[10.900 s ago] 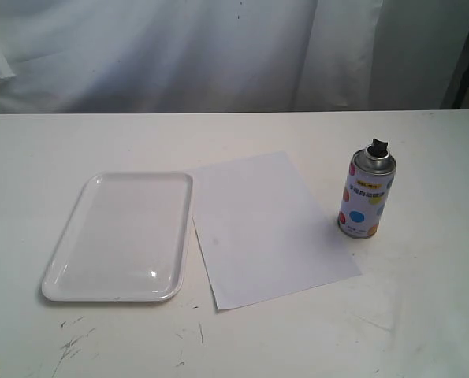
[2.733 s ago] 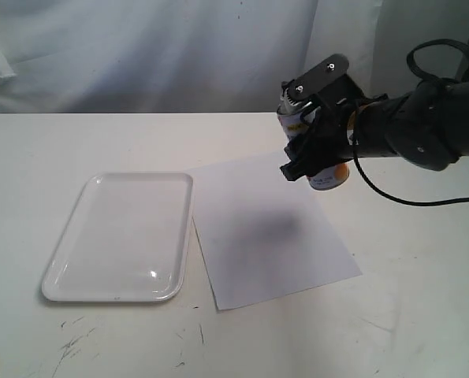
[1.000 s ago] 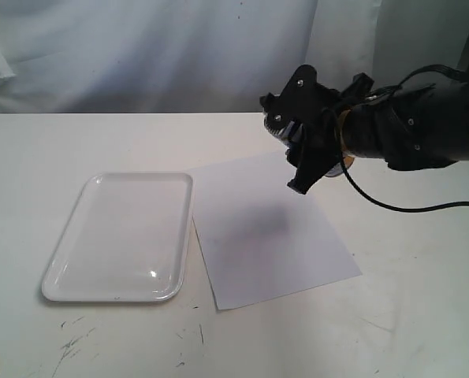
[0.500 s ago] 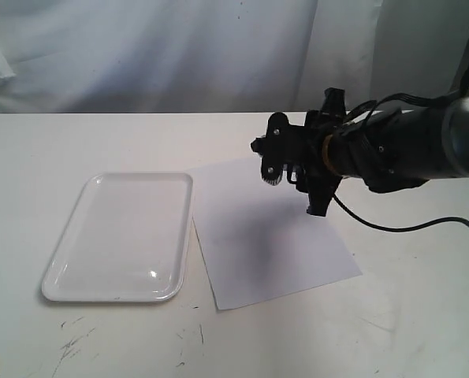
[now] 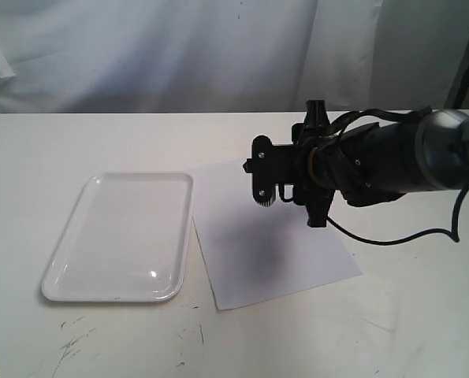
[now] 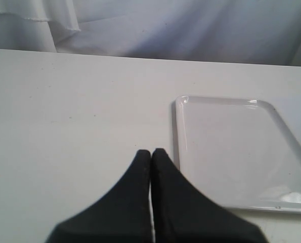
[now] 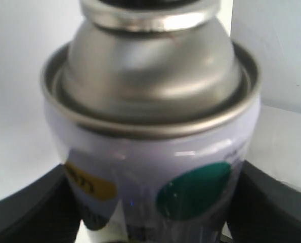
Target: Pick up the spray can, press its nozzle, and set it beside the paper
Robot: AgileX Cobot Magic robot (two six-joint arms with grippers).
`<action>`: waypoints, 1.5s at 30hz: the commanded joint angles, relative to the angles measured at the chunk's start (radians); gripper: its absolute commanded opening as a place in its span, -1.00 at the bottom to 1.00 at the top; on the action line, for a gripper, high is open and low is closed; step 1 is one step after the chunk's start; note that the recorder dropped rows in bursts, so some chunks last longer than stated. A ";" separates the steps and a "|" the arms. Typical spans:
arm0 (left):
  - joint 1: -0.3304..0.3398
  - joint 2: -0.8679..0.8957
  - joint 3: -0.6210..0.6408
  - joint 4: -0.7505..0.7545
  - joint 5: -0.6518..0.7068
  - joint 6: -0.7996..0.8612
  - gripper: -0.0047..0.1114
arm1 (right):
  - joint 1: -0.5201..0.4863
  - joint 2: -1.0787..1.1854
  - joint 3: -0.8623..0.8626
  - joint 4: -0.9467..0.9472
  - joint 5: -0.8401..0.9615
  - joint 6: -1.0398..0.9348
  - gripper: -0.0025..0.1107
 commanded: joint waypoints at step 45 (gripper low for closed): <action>-0.005 0.018 -0.069 0.010 -0.615 -0.246 -0.92 | -0.001 -0.015 -0.013 0.018 -0.019 0.065 -0.96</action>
